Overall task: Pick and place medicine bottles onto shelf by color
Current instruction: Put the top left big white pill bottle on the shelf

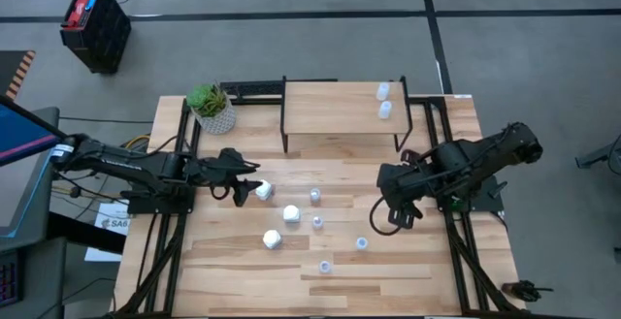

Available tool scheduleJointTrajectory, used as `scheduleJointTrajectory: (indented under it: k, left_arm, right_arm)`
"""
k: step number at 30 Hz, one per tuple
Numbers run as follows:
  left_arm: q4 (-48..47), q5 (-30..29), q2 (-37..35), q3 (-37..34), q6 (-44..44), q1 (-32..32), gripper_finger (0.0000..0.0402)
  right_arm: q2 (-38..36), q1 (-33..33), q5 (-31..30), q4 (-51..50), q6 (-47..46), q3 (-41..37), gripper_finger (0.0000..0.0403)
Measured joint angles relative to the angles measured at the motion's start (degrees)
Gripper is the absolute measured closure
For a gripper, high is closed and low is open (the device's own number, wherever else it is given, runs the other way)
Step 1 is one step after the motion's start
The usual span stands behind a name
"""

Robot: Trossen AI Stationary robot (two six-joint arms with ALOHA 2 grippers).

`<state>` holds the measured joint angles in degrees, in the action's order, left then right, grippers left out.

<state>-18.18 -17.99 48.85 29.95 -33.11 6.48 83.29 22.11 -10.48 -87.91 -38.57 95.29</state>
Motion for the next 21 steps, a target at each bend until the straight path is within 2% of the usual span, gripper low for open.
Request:
scheduleJointTrajectory:
  k: [3,6,15,21]
  left_arm:
    - [1.43,-2.18,1.15,0.79,0.89,0.07,0.016]
    - [0.44,-1.88,2.7,3.74,-0.51,1.29,0.0173]
    - [-19.2,-6.31,15.46,16.25,-7.57,7.16,0.0216]
    - [-27.84,-6.43,23.84,18.95,-10.35,7.71,0.0211]
  right_arm:
    - [0.0,-0.14,-0.15,-0.52,-0.02,0.0,0.0177]
    - [0.0,-0.15,-0.15,-0.56,-0.02,0.0,0.0177]
    - [0.0,-0.15,-0.15,-0.56,-0.02,0.0,0.0177]
    - [0.0,-0.16,-0.15,-0.54,-0.02,-0.02,0.0177]
